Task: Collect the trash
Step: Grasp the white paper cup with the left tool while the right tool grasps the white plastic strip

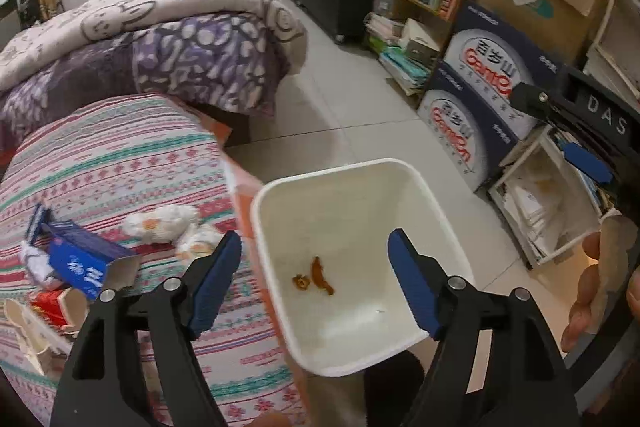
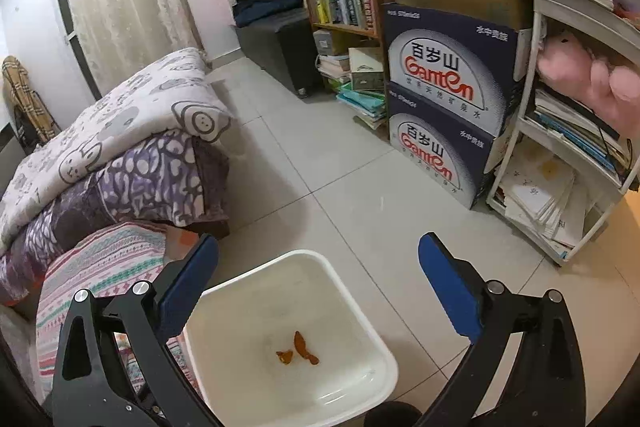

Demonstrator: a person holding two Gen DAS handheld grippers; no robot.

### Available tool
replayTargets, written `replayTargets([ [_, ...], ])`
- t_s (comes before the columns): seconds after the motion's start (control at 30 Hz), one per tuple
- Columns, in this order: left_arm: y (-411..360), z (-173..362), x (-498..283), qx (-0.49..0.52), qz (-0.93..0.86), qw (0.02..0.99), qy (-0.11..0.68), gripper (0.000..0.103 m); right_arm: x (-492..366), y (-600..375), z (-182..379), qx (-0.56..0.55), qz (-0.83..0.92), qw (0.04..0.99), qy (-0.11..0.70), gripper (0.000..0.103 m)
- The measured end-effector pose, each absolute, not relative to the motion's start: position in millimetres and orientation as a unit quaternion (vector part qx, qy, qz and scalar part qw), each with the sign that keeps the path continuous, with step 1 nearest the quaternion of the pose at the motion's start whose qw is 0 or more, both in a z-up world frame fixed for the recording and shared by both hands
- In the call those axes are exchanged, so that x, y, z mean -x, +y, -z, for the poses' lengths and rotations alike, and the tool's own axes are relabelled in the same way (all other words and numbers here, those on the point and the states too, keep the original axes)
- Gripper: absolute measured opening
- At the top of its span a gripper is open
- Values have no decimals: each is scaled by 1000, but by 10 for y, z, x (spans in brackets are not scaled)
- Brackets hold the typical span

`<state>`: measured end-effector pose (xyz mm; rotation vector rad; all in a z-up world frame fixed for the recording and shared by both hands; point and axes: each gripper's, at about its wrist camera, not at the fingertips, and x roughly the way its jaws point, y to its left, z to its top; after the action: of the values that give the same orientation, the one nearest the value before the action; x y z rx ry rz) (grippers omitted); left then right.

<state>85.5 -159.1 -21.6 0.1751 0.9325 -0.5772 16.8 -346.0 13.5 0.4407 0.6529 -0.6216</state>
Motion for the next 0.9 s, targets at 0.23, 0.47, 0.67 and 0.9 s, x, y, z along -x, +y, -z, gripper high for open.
replayTargets([
  [0.23,-1188,182,-974,-94,215,868,437,86,-343,-3162,-87,-199,272,882,330,96],
  [0.47,-521,217,-1185,-87,135,873,461,87,-570,-2732,1,-182,223,889,357,96],
  [0.67,175,289,-1344,-64,41,868,491,87,-758,-2308,115,-176,177,889,385,96],
  [0.9,1043,452,-1440,-1,-11,835,551,87,-919,-1863,201,-156,127,890,410,96],
])
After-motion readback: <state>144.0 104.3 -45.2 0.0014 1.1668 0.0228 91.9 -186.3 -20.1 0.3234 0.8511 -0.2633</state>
